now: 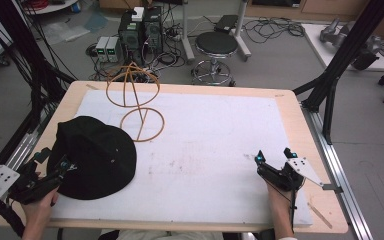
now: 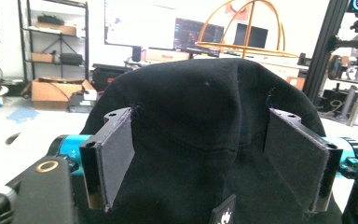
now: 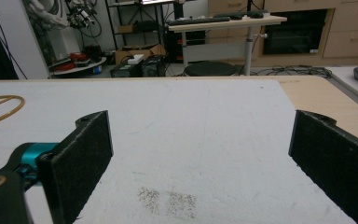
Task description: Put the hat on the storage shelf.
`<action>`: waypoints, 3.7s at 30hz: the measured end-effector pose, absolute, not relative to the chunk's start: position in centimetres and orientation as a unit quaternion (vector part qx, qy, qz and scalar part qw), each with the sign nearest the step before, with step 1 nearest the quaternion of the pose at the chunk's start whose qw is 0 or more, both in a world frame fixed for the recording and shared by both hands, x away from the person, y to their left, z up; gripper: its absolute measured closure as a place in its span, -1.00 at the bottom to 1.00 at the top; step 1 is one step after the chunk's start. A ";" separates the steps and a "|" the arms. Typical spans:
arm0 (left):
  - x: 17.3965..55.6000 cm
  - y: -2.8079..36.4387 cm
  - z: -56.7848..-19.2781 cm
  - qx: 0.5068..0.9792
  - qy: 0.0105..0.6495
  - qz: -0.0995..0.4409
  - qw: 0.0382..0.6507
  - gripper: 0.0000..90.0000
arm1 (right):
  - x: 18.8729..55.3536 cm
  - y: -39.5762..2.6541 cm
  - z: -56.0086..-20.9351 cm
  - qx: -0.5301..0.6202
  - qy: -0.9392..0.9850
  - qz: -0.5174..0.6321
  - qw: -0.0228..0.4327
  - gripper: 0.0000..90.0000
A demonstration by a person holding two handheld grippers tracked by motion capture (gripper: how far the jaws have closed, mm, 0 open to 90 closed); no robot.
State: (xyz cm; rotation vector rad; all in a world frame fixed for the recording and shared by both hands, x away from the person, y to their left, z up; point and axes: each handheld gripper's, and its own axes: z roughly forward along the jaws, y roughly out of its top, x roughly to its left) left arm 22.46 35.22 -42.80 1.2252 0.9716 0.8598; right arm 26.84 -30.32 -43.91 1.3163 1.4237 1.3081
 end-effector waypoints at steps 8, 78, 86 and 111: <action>23.2 34.7 -42.5 0.547 0.422 0.362 0.626 -0.44 | 26.9 -30.4 -43.9 0.516 0.563 0.515 0.389 -0.88; 24.3 33.1 -41.4 0.589 0.446 0.347 0.578 0.91 | 27.2 -30.3 -44.1 0.516 0.580 0.513 0.368 -0.88; 24.1 33.1 -40.6 0.578 0.439 0.347 0.593 0.91 | 27.2 -30.3 -44.1 0.514 0.580 0.514 0.368 -0.88; 22.8 32.2 -37.2 0.553 0.392 0.358 0.641 0.91 | 27.2 -30.3 -44.2 0.509 0.583 0.516 0.367 -0.88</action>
